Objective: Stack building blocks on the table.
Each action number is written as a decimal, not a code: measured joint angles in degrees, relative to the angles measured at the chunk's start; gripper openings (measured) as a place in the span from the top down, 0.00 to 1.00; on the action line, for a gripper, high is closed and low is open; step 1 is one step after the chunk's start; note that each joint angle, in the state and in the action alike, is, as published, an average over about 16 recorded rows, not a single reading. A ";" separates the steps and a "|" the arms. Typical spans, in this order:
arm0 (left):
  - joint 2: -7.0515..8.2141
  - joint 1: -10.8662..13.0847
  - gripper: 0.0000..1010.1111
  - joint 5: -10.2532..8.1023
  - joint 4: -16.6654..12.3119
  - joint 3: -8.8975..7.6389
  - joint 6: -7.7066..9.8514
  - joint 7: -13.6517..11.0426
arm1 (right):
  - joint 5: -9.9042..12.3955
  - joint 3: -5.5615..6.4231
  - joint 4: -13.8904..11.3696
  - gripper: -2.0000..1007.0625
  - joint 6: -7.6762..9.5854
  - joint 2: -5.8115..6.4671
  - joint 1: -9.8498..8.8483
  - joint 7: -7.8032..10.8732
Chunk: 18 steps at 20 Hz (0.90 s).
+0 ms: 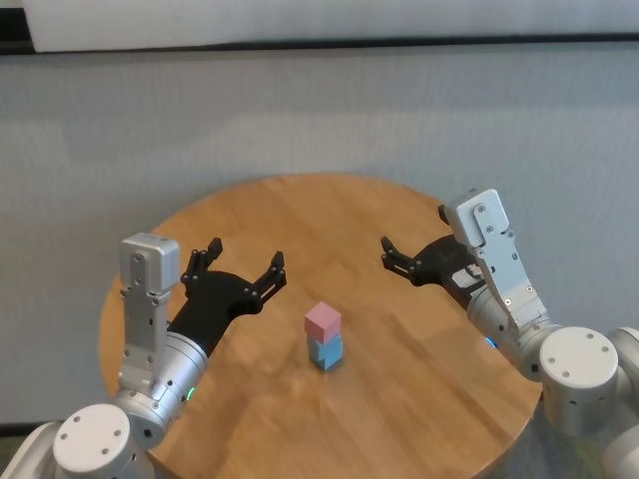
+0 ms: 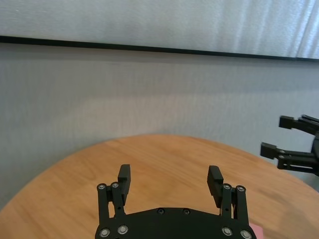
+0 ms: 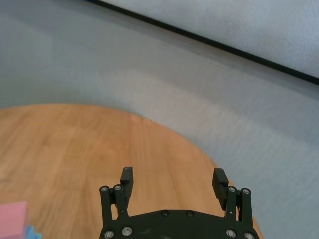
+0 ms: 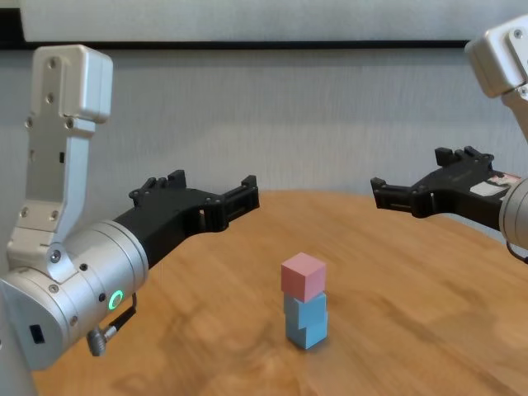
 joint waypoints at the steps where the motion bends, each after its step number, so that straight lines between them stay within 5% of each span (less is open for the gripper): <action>1: -0.14 0.08 0.01 0.06 -0.04 -0.12 0.05 0.01 | 0.07 0.04 -0.07 0.00 -0.31 -0.04 -0.07 0.31; 11: -0.51 0.39 0.01 0.03 -0.82 0.00 0.07 -1.96 | 0.60 0.72 -1.46 0.00 -3.41 -0.55 -1.05 3.98; 18: -0.30 0.15 0.01 0.08 -1.00 0.72 -0.01 -2.86 | 0.47 1.69 -2.51 0.00 -3.76 -0.93 -1.78 5.21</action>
